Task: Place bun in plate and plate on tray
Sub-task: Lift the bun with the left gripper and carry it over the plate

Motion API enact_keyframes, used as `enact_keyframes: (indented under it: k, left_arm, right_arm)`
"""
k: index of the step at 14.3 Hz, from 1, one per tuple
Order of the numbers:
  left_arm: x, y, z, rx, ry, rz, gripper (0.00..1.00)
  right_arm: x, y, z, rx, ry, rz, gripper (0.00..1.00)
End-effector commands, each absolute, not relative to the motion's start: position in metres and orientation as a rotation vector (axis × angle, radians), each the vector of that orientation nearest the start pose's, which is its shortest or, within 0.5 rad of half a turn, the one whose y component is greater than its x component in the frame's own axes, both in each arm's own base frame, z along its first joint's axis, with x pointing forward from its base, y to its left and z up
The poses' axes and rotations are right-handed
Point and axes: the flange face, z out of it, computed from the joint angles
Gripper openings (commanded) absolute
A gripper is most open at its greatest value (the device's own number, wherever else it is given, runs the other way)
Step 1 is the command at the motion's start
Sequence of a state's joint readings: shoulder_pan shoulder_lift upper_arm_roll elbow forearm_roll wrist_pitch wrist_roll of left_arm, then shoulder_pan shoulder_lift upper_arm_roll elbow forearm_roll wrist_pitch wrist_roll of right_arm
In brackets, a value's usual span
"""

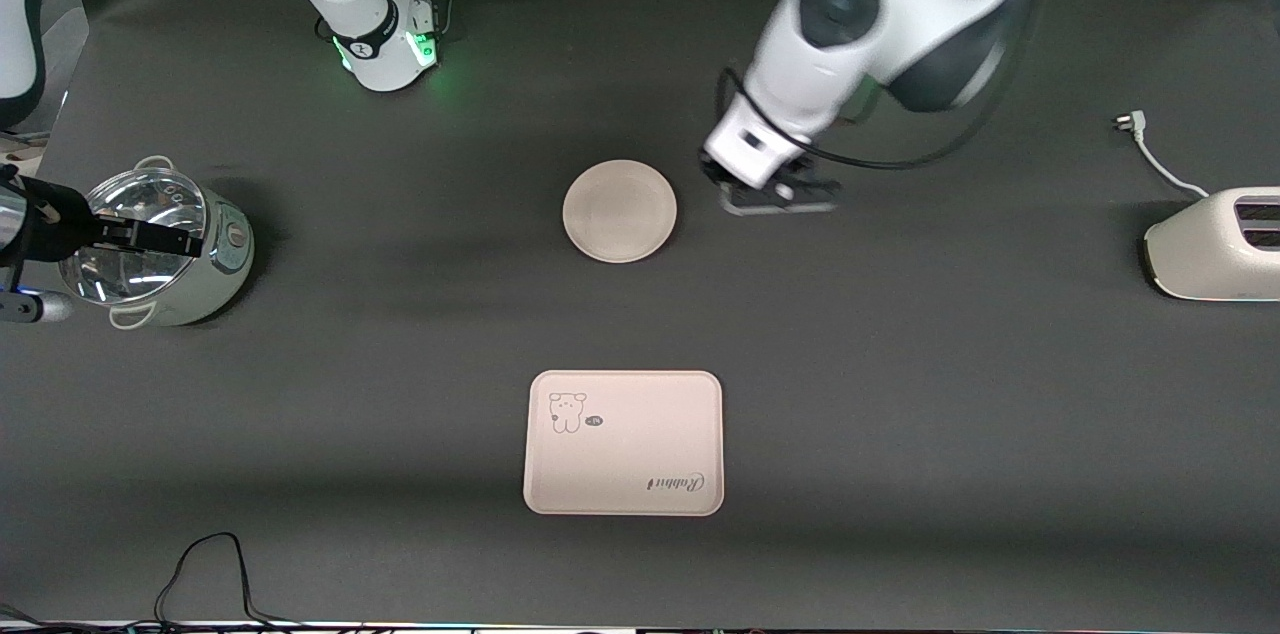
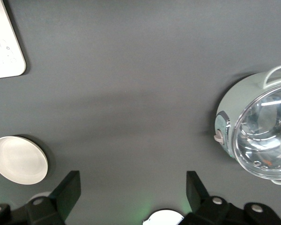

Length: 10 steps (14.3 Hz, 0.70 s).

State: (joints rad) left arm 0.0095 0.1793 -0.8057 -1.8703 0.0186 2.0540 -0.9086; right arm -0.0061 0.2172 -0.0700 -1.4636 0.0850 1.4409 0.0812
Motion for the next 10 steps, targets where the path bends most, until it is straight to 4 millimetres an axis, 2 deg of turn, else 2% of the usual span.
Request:
enact_keyframes:
  k: [1, 3, 4, 5, 7, 9, 10]
  left_arm:
    - [0.418, -0.464, 0.392, -3.226, -0.217, -0.01, 0.28]
    - [0.408, -0.493, 0.336, -3.229, -0.239, -0.048, 0.28]
    - [0.403, -0.504, 0.311, -3.236, -0.288, -0.064, 0.28]
    - [0.398, -0.511, 0.298, -3.228, -0.341, -0.116, 0.28]
    - [0.386, -0.527, 0.279, -3.217, -0.328, -0.126, 0.28]
    - [0.369, -0.542, 0.251, -3.193, -0.26, -0.144, 0.28]
    - [0.363, -0.556, 0.248, -3.184, -0.304, -0.175, 0.28]
  right_arm:
    - [0.628, 0.006, 0.511, -3.05, 0.275, 0.361, 1.0]
    - [0.646, 0.035, 0.495, -3.045, 0.225, 0.33, 1.0]
    - [0.65, 0.045, 0.48, -3.05, 0.209, 0.359, 1.0]
    - [0.654, 0.05, 0.462, -3.051, 0.199, 0.401, 1.0]
    - [0.651, 0.058, 0.448, -3.056, 0.185, 0.447, 1.0]
    - [0.654, 0.069, 0.433, -3.055, 0.164, 0.479, 1.0]
    - [0.653, 0.084, 0.429, -3.063, 0.142, 0.478, 1.0]
